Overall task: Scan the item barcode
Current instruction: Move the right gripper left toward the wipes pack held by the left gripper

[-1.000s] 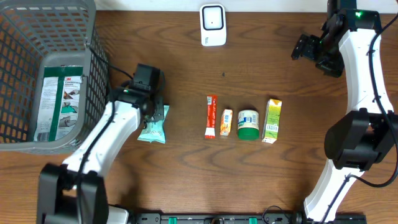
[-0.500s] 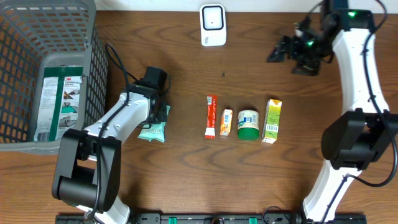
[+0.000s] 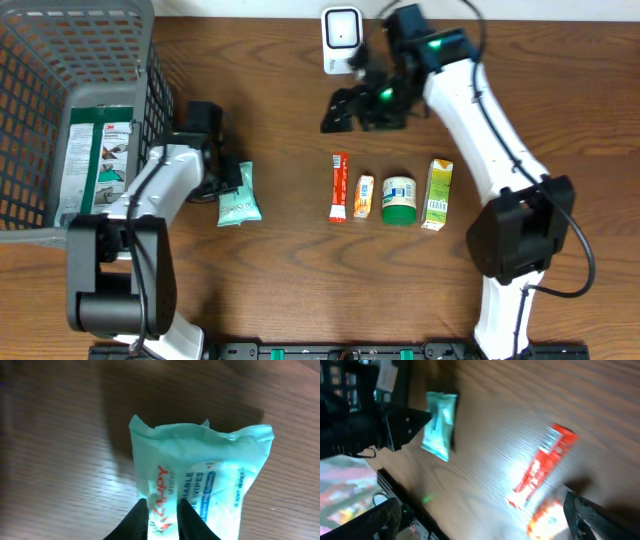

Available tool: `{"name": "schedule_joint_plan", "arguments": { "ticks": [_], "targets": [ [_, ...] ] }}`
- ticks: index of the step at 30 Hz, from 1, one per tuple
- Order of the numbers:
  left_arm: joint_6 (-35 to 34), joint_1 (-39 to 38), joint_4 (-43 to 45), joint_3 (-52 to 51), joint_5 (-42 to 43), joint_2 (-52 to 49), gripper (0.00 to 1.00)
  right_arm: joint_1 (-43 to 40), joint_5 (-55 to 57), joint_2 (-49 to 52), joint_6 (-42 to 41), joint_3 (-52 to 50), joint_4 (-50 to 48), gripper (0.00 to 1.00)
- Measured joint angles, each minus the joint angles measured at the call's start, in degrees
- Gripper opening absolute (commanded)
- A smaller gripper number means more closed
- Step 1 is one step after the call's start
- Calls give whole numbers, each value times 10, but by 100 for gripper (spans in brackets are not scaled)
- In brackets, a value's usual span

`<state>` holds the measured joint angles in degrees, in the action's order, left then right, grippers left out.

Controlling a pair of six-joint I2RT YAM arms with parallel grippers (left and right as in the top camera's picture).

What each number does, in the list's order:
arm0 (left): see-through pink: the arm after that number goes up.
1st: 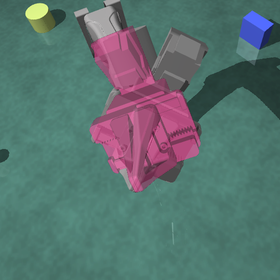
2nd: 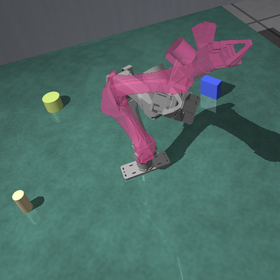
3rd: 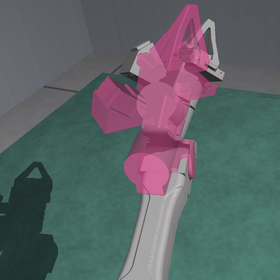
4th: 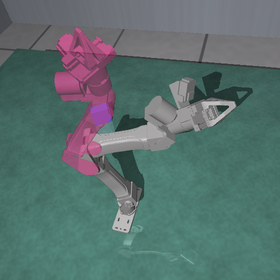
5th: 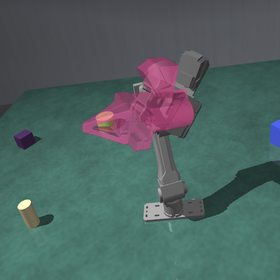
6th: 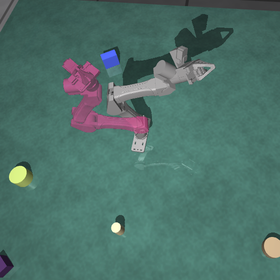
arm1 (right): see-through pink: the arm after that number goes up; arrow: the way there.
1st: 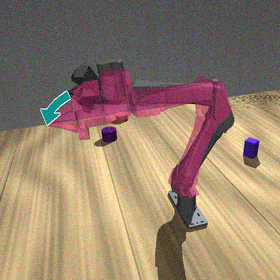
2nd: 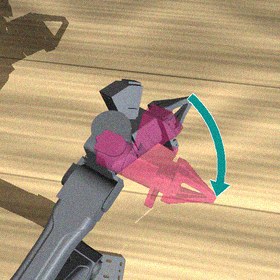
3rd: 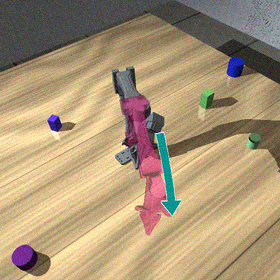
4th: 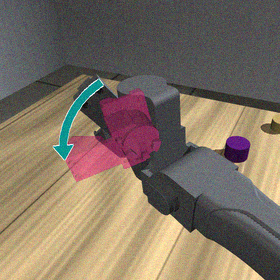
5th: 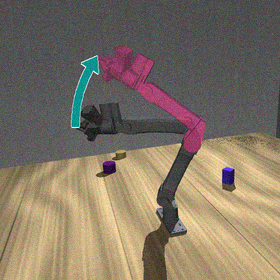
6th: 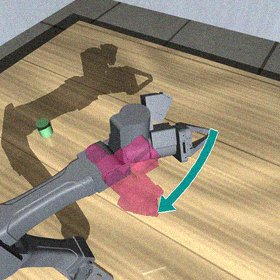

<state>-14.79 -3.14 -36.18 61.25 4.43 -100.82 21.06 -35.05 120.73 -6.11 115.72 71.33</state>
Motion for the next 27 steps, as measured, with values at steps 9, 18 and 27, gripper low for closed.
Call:
{"name": "schedule_joint_plan", "arguments": {
  "ticks": [9,18,27],
  "targets": [
    [9,15,-19,0,22,2,22,85,34,0,-69,-58,-109,87],
    [13,16,0,-16,31,3,22,168,51,0,-124,-200,-314,59],
    [13,16,34,-41,37,12,22,203,70,0,-183,-298,-469,61]
  ]
}}
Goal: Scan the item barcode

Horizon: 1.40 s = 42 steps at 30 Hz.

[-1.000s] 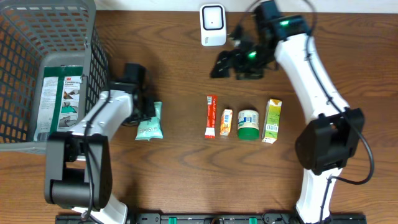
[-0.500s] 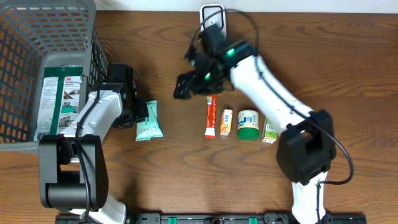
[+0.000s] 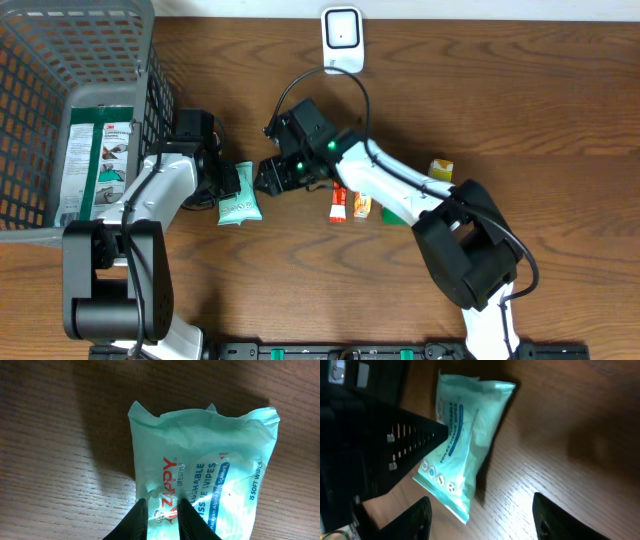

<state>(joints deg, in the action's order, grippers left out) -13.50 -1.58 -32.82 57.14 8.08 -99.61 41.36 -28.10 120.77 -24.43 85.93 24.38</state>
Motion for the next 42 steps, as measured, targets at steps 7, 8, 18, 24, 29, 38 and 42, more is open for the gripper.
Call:
{"name": "schedule_joint_plan", "arguments": {
  "ticks": [7,8,18,24,29,38,42],
  "targets": [
    [0,3,-5,-1,4,0,22,29,11,6,-26,-27,-82,59],
    [0,3,-10,-1,4,0,22,31,14,9,-28,-28,-89,59],
    [0,19,-21,-4,4,0,22,76,58,44,-41,-28,-121,39],
    [0,23,-21,-5,4,-2,19,82,82,45,-43,-30,-123,33],
    [0,23,-22,-5,4,-3,19,83,110,45,-43,-30,-125,37],
    [13,24,-16,-9,11,-4,13,100,142,46,-45,-30,-135,27],
    [18,27,-11,-12,21,-4,13,100,147,46,-47,-30,-135,16]
  ]
}}
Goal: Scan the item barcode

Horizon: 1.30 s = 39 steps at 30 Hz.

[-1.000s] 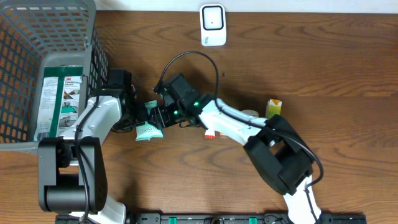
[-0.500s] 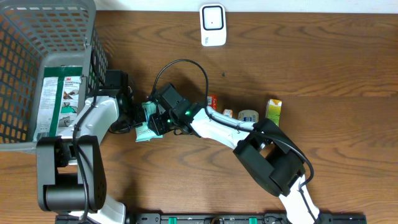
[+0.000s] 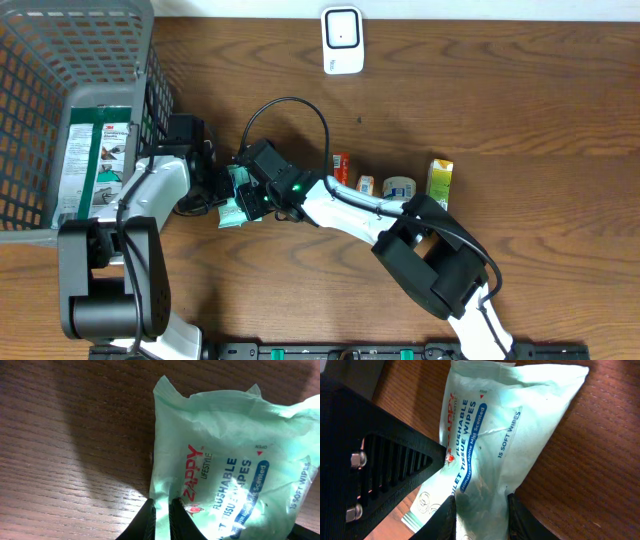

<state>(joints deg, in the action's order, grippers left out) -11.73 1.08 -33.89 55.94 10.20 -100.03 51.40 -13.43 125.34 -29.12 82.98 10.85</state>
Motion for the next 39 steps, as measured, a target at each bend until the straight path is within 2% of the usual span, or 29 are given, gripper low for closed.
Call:
{"name": "schedule_joint_plan", "arguments": {
  "ticks": [1,2,9,10,13,15,25,30,31,32,34,35,39],
  "targets": [
    [0,1,0,0,1,0,13,0,0,0,-1,0,0,3],
    [0,1,0,0,2,0,12,0,2,0,-2,0,0,1],
    [2,1,3,0,9,3,10,-3,3,0,11,4,7,1],
    [2,2,3,0,16,5,17,-5,6,-1,16,7,18,1],
    [-1,2,5,0,57,39,30,-11,31,-16,47,11,69,1],
    [-3,2,7,2,82,84,33,-17,56,-32,71,11,102,1],
    [-20,1,-17,36,141,350,37,-28,313,-158,193,11,216,1],
    [-20,1,-57,36,137,420,37,-17,470,-148,224,12,235,1],
    [-20,1,-66,36,134,428,37,-13,490,-141,231,12,230,6],
    [-20,1,-76,36,127,433,37,-9,505,-132,237,12,225,26],
    [-20,1,-106,36,106,434,37,0,510,-108,244,12,222,43],
    [-20,1,-117,36,102,431,37,-1,489,-104,245,12,224,49],
    [-20,1,-139,35,89,395,37,-43,342,-102,249,11,225,53]
  ]
}}
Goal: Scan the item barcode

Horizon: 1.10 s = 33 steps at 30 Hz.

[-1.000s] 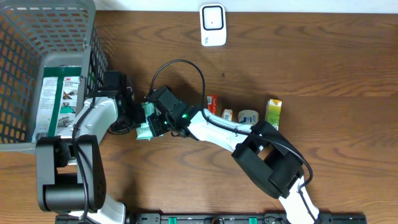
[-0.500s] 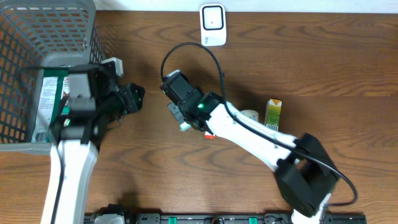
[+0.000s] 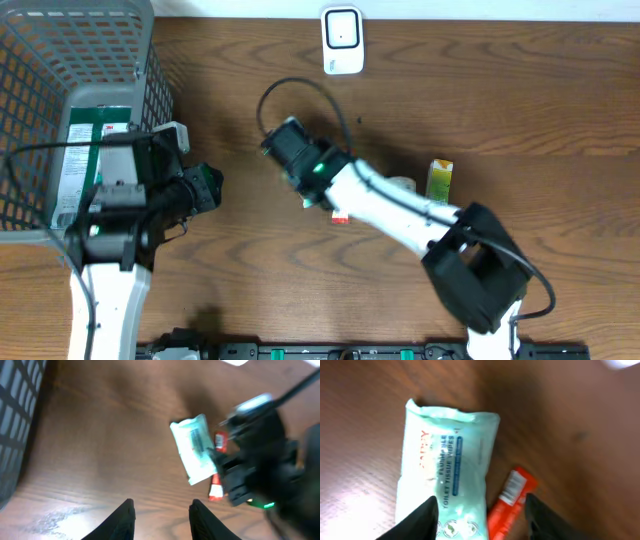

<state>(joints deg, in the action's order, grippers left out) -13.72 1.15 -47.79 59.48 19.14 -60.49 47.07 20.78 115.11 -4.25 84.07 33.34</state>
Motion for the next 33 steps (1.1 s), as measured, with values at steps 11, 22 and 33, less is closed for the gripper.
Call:
{"name": "schedule_joint_plan", "arguments": {
  "ticks": [11,22,33],
  "targets": [
    [0,-47,24,0,0,-147,37,-242,-438,0,20,1,32,60],
    [-2,-65,66,0,0,-255,14,-227,-529,42,53,1,-13,56],
    [2,-99,192,0,38,-414,9,-187,-543,94,64,1,-40,22]
  ]
}}
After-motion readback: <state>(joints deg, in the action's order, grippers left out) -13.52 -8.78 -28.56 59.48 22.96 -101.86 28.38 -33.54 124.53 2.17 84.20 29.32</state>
